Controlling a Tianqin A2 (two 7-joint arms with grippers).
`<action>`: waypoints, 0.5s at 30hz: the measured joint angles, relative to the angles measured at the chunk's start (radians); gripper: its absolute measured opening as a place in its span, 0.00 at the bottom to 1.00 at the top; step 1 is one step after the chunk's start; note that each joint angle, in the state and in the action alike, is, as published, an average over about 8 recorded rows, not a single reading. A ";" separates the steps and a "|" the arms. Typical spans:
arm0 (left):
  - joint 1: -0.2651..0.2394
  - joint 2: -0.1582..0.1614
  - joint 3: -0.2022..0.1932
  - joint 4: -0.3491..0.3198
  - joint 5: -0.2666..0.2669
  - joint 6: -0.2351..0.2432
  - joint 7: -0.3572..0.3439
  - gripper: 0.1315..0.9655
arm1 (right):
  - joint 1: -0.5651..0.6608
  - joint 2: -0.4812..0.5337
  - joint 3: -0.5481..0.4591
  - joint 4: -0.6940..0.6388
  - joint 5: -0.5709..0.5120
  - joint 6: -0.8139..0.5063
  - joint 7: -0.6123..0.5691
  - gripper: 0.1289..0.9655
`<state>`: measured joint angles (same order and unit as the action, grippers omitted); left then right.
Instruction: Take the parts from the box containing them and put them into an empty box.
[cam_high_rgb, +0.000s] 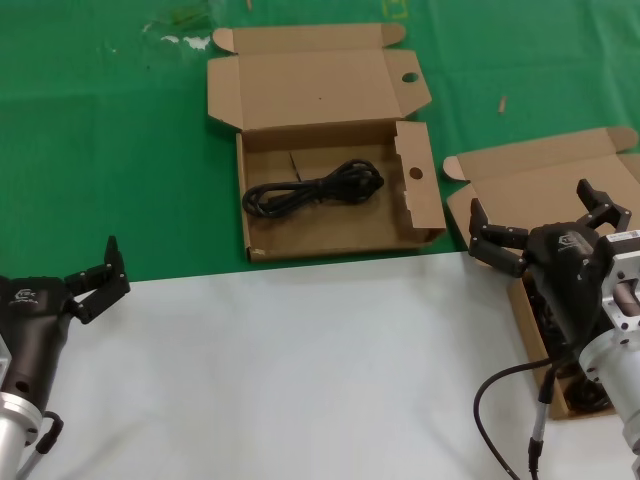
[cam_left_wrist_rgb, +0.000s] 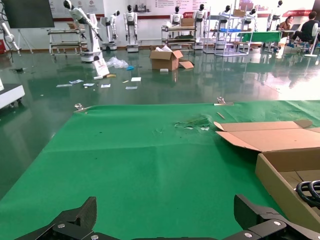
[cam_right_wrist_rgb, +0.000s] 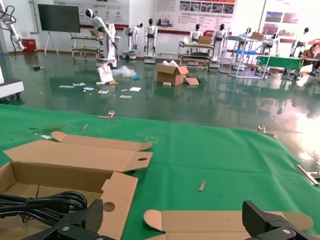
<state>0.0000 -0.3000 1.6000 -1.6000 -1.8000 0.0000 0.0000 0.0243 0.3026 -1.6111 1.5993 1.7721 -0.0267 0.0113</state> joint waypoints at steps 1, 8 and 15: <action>0.000 0.000 0.000 0.000 0.000 0.000 0.000 1.00 | 0.000 0.000 0.000 0.000 0.000 0.000 0.000 1.00; 0.000 0.000 0.000 0.000 0.000 0.000 0.000 1.00 | 0.000 0.000 0.000 0.000 0.000 0.000 0.000 1.00; 0.000 0.000 0.000 0.000 0.000 0.000 0.000 1.00 | 0.000 0.000 0.000 0.000 0.000 0.000 0.000 1.00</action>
<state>0.0000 -0.3000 1.6000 -1.6000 -1.8000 0.0000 0.0000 0.0243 0.3026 -1.6111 1.5993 1.7721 -0.0267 0.0113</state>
